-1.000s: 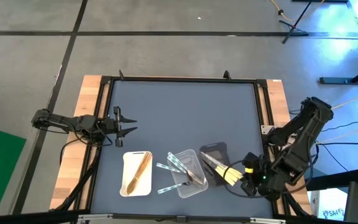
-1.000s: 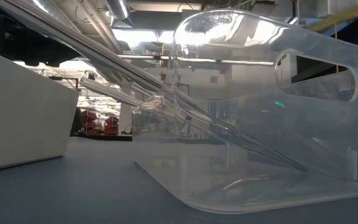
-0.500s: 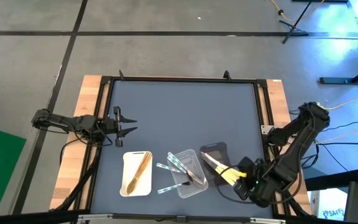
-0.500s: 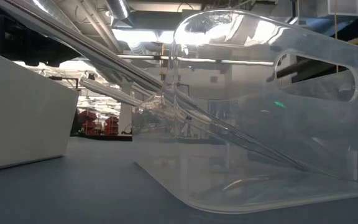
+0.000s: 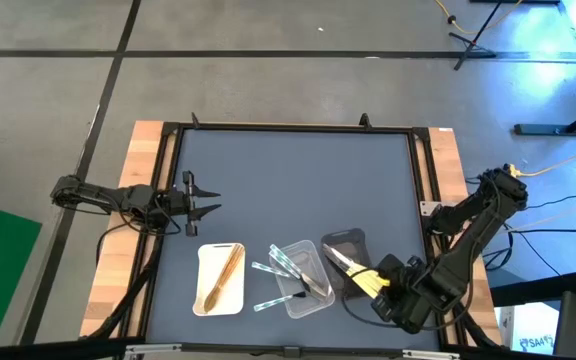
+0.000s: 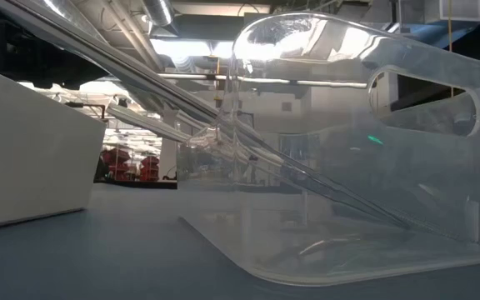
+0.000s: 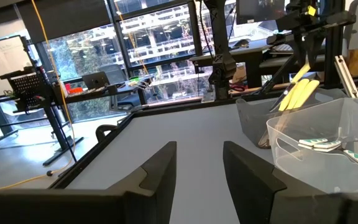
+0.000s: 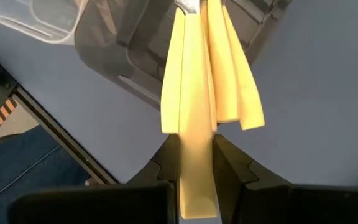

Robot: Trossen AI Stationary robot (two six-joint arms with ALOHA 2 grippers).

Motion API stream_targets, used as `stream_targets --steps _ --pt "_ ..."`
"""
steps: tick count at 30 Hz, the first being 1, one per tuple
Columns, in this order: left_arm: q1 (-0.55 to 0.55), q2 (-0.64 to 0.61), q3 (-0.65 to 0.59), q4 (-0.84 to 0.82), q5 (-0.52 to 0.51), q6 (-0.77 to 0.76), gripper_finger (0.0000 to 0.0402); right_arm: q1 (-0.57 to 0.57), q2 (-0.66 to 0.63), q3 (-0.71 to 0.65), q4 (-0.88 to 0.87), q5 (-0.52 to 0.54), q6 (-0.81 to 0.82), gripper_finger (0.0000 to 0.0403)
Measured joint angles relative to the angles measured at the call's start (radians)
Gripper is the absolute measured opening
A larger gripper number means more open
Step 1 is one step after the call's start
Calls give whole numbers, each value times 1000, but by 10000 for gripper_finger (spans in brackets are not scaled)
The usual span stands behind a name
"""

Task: Sort silverware by color (type)
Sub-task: Put the yellow table knife into the black transparent bin

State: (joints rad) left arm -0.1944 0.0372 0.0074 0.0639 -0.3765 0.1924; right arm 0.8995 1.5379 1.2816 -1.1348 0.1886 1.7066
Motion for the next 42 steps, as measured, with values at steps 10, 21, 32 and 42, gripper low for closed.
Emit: stream_targets --steps 10,21,32,42 --pt "0 0 0 0 0 0 126 -74 0 0 -53 -72 -12 47" --pt "0 0 0 0 0 0 126 -91 0 0 -72 -76 -39 47" --pt "0 0 0 0 0 0 126 -96 0 0 -72 -76 -42 47" --pt "0 0 0 0 0 0 126 -152 7 0 -67 -90 -135 47"
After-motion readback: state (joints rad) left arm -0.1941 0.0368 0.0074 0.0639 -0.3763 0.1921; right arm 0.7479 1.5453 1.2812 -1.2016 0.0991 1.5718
